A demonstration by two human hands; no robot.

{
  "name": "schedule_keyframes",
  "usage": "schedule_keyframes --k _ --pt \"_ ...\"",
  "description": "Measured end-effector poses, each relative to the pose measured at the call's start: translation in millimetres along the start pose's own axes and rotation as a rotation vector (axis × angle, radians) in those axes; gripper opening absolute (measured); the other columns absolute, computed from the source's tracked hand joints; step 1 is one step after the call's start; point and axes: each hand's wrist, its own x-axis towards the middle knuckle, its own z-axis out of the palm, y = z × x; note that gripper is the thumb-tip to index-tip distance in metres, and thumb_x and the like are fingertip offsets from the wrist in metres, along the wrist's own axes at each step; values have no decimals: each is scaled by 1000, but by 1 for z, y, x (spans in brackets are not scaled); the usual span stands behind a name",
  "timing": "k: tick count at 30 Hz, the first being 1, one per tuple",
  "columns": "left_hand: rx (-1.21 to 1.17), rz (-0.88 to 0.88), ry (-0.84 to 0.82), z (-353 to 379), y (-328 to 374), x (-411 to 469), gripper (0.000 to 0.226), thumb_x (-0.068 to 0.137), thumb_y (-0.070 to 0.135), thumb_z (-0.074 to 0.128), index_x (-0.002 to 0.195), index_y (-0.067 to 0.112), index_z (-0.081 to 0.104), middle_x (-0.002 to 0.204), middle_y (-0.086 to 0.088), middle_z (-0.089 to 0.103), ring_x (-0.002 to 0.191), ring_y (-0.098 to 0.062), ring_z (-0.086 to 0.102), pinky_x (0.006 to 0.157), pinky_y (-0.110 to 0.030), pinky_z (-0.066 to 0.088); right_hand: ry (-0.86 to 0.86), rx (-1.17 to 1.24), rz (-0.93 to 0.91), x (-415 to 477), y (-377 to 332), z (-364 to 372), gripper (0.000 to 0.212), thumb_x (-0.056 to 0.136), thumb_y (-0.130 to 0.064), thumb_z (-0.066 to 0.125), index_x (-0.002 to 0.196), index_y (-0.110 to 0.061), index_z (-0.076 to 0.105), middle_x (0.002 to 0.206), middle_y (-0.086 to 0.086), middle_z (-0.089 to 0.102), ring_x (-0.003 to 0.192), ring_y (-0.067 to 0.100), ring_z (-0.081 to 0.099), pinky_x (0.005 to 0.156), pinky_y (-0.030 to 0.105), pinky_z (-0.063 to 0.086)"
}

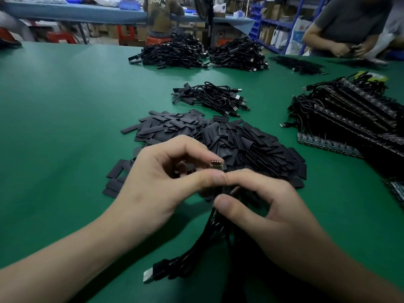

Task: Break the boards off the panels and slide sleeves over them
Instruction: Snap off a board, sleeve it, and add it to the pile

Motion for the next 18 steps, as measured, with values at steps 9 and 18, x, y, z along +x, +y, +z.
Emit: schedule_keyframes --k 9,18 --pt "1079 202 -228 -20 -10 5 20 93 43 64 108 34 73 101 18 66 98 -7 59 87 -34 50 169 877 136 13 -7 -50 20 93 -31 55 81 -20 67 54 -6 45 36 7 44 42 22 44" --pt "1228 392 -359 -27 -11 9 14 92 43 69 99 34 76 94 15 69 91 -15 65 72 -40 53 -46 261 334 13 2 -74 32 89 -43 65 75 -14 65 51 -1 34 33 13 30 36 17 27"
